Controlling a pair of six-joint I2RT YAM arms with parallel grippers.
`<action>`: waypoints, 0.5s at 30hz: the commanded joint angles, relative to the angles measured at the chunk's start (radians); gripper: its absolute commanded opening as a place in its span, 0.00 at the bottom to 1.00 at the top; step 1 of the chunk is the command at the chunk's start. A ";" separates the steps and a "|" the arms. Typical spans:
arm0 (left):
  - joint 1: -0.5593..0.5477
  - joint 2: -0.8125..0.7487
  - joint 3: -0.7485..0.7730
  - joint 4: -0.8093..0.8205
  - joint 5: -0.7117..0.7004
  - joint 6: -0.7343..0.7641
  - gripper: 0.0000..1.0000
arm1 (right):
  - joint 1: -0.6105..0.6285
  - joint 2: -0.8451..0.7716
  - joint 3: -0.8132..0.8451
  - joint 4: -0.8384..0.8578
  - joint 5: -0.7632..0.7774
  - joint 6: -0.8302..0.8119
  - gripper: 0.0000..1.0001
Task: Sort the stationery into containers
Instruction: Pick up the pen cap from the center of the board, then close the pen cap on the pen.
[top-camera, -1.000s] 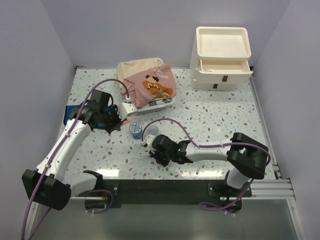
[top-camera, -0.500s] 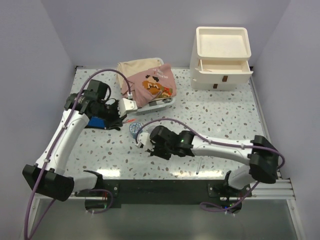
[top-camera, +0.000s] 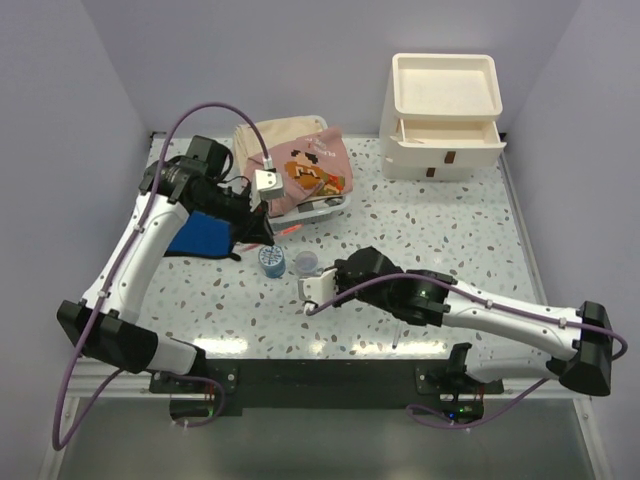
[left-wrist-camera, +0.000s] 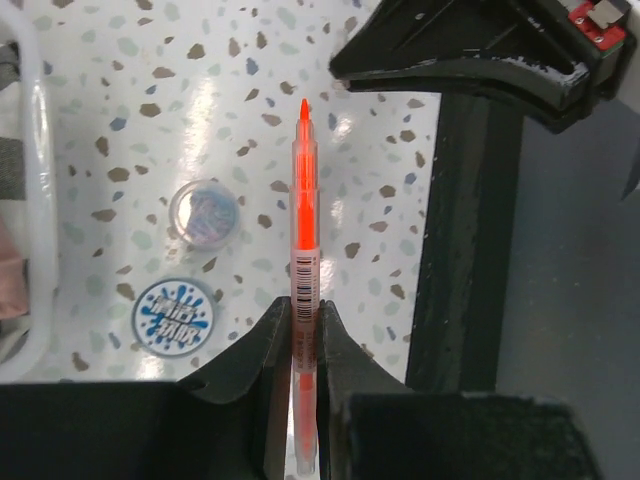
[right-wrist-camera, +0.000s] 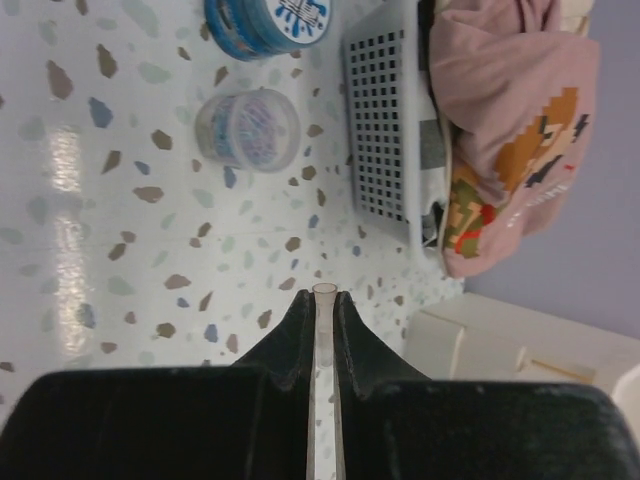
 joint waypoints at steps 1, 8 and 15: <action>-0.003 0.001 -0.035 -0.014 0.221 -0.088 0.00 | -0.021 -0.058 -0.035 0.188 0.106 -0.233 0.00; -0.008 0.055 -0.099 -0.014 0.336 -0.089 0.00 | -0.023 -0.181 -0.148 0.301 0.045 -0.493 0.00; -0.025 0.090 -0.113 -0.014 0.385 -0.076 0.00 | -0.023 -0.132 -0.227 0.526 0.010 -0.671 0.00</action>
